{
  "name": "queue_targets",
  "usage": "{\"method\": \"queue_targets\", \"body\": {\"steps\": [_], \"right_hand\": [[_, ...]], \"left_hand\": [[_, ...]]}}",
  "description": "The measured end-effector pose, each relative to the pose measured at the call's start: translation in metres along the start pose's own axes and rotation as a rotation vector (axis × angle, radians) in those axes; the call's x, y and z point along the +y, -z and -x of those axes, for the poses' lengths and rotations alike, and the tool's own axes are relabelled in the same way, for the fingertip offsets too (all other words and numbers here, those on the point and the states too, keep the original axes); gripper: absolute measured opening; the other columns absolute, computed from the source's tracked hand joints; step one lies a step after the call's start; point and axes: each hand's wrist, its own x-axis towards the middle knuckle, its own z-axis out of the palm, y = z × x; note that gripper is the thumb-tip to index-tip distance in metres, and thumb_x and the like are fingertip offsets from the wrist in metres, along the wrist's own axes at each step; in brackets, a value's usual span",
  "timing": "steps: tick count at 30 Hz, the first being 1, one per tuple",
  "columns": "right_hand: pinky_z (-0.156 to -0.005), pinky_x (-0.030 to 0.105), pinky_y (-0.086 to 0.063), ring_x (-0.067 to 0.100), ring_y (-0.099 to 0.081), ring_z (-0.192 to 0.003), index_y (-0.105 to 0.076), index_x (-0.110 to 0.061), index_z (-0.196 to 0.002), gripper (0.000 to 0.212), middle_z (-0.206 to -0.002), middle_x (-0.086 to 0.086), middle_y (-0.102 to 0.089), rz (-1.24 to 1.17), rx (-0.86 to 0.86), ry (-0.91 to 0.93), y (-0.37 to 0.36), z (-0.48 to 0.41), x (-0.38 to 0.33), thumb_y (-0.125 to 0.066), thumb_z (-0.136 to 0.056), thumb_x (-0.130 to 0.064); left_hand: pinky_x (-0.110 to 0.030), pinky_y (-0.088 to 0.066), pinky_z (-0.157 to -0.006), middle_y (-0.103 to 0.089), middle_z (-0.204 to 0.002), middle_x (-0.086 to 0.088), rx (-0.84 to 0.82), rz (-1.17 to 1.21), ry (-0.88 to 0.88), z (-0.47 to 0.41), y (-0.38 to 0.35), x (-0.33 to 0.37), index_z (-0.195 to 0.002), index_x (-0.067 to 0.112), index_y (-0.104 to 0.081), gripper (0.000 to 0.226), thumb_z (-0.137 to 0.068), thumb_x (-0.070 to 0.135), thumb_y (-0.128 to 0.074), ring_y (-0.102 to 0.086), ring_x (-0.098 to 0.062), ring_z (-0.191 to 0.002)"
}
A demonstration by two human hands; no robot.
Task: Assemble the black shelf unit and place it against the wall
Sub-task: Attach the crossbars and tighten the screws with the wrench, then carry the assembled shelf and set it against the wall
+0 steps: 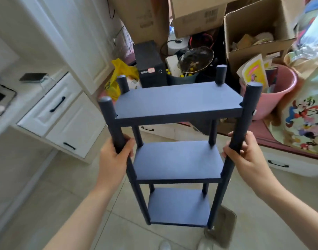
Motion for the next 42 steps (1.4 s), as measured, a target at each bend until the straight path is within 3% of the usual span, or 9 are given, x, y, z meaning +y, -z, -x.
{"method": "queue_targets", "body": {"steps": [7, 11, 15, 21, 30, 35, 39, 42], "right_hand": [[-0.087, 0.036, -0.049, 0.024, -0.063, -0.095, -0.05, -0.026, -0.1, 0.025, -0.092, 0.004, -0.062, 0.014, 0.091, -0.126, 0.003, 0.076, -0.044, -0.057, -0.096, -0.003], [-0.085, 0.029, -0.05, 0.024, -0.062, -0.098, -0.052, -0.029, -0.099, 0.025, -0.096, 0.006, -0.062, -0.02, 0.202, -0.166, 0.005, 0.116, -0.057, -0.057, -0.096, -0.005], [-0.082, 0.023, -0.047, 0.013, -0.065, -0.095, -0.057, -0.031, -0.099, 0.027, -0.091, -0.007, -0.067, -0.072, 0.299, -0.167, 0.01, 0.154, -0.066, -0.062, -0.094, -0.005], [-0.088, 0.032, -0.053, 0.016, -0.067, -0.095, -0.058, -0.031, -0.1, 0.033, -0.088, -0.008, -0.067, -0.099, 0.507, -0.178, 0.027, 0.201, -0.064, -0.062, -0.092, 0.001], [-0.093, 0.04, -0.052, 0.022, -0.066, -0.097, -0.06, -0.029, -0.102, 0.033, -0.091, 0.003, -0.067, -0.148, 0.765, -0.184, 0.098, 0.266, -0.041, -0.064, -0.09, 0.002], [-0.092, 0.042, -0.053, 0.022, -0.068, -0.094, -0.061, -0.029, -0.098, 0.035, -0.086, -0.001, -0.069, -0.169, 0.892, -0.232, 0.167, 0.311, -0.02, -0.065, -0.088, 0.005], [-0.088, 0.037, -0.054, 0.019, -0.069, -0.091, -0.062, -0.029, -0.096, 0.036, -0.083, -0.005, -0.071, -0.155, 0.934, -0.256, 0.239, 0.349, -0.004, -0.066, -0.087, 0.006], [-0.088, 0.032, -0.053, 0.019, -0.069, -0.092, -0.062, -0.028, -0.098, 0.036, -0.086, -0.007, -0.071, -0.118, 0.937, -0.262, 0.291, 0.372, 0.006, -0.067, -0.086, 0.006]], "left_hand": [[-0.017, -0.046, -0.063, -0.057, -0.073, -0.006, -0.089, 0.067, 0.05, 0.045, 0.04, 0.039, -0.089, 0.005, -0.056, 0.019, -0.097, 0.02, -0.064, -0.055, -0.013, -0.066], [-0.027, -0.042, -0.066, -0.052, -0.071, -0.002, -0.158, 0.156, 0.054, 0.066, 0.049, 0.05, -0.085, 0.012, -0.054, 0.017, -0.097, 0.015, -0.065, -0.05, -0.014, -0.066], [-0.03, -0.041, -0.067, -0.051, -0.072, -0.003, -0.212, 0.232, 0.054, 0.076, 0.05, 0.059, -0.084, 0.016, -0.054, 0.017, -0.096, 0.012, -0.065, -0.048, -0.015, -0.067], [-0.026, -0.04, -0.062, -0.052, -0.067, 0.0, -0.325, 0.276, 0.037, 0.096, 0.029, 0.076, -0.078, 0.015, -0.055, 0.021, -0.093, 0.006, -0.067, -0.047, -0.015, -0.064], [-0.014, -0.045, -0.057, -0.057, -0.061, 0.01, -0.577, 0.308, -0.081, 0.142, -0.055, 0.127, -0.077, 0.017, -0.06, 0.02, -0.092, 0.006, -0.067, -0.052, -0.006, -0.059], [-0.024, -0.042, -0.063, -0.051, -0.062, 0.003, -0.679, 0.317, -0.065, 0.196, -0.127, 0.146, -0.069, 0.017, -0.056, 0.029, -0.09, 0.001, -0.067, -0.047, -0.013, -0.061], [-0.027, -0.038, -0.062, -0.048, -0.062, 0.0, -0.709, 0.335, -0.048, 0.253, -0.195, 0.166, -0.067, 0.017, -0.052, 0.017, -0.078, 0.013, -0.065, -0.043, -0.014, -0.062], [-0.03, -0.037, -0.064, -0.048, -0.065, -0.003, -0.708, 0.333, -0.048, 0.288, -0.24, 0.176, -0.067, 0.015, -0.053, 0.024, -0.084, 0.001, -0.062, -0.044, -0.015, -0.063]]}}
